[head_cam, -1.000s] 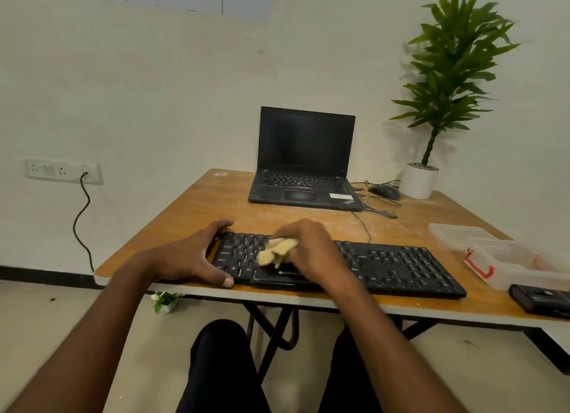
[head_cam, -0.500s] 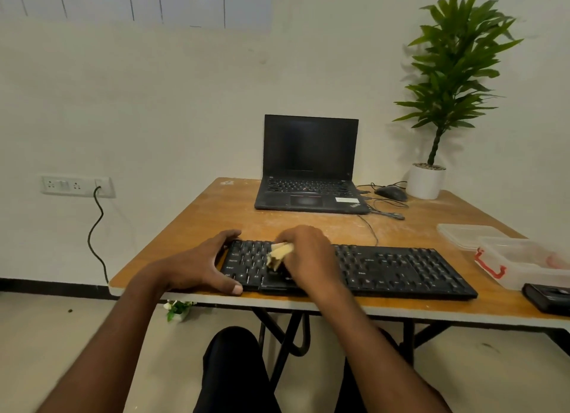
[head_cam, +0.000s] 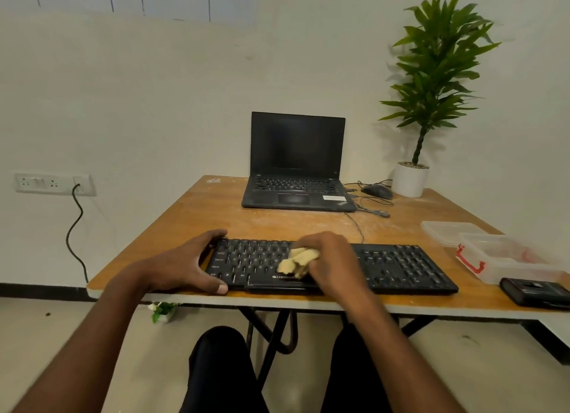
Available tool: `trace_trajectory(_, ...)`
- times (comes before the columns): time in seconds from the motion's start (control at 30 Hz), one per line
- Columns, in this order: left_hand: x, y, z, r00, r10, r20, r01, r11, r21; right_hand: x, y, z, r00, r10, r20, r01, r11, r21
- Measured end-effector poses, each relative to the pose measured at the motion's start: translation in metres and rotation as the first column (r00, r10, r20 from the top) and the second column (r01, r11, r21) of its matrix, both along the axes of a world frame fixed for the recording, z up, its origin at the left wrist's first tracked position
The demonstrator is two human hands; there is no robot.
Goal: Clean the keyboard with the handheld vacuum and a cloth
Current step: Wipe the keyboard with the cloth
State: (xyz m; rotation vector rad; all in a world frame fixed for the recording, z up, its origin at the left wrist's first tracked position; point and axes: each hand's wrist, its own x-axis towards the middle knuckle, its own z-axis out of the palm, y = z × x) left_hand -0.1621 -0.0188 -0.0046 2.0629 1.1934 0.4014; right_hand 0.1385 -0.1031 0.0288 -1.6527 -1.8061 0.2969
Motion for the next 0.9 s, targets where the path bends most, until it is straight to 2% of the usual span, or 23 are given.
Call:
trace_trajectory(0.13,0.002,-0.002,0.0,1.0,0.001,0.003,-0.001,1.0,0.003,0.062,-0.009,-0.004,0.948,-0.318,-0.003,0.318,0.948,0.007)
trace_trajectory(0.2,0.002,-0.002,0.002,1.0,0.004,0.001,-0.004,1.0,-0.002,0.064,-0.011,-0.005,0.927,-0.375,-0.002,0.375,0.927,0.018)
trace_trajectory(0.27,0.004,-0.003,0.002,1.0,0.004,-0.003,-0.004,1.0,0.004,0.044,-0.009,-0.006,0.945,-0.327,-0.009,0.327,0.944,0.041)
trace_trajectory(0.4,0.005,-0.003,0.004,1.0,0.009,-0.015,-0.009,1.0,0.011,-0.025,0.0,-0.011,0.998,-0.065,-0.003,0.066,0.995,0.08)
trace_trajectory(0.53,0.005,-0.002,0.001,1.0,0.012,-0.01,-0.012,1.0,0.024,-0.089,0.007,-0.01,0.99,0.14,0.018,-0.141,0.985,0.097)
trace_trajectory(0.63,0.003,0.001,-0.003,1.0,0.005,-0.004,-0.005,0.998,0.064,-0.108,0.005,-0.008,0.964,0.254,0.074,-0.26,0.961,0.088)
trace_trajectory(0.73,0.002,0.001,-0.004,1.0,0.0,-0.006,0.0,0.999,0.045,-0.093,-0.003,-0.008,0.96,0.27,0.076,-0.275,0.959,0.071)
trace_trajectory(0.9,0.003,-0.001,0.001,1.0,0.002,-0.032,-0.002,1.0,0.004,-0.023,-0.01,-0.006,0.991,0.13,0.023,-0.131,0.991,0.025)
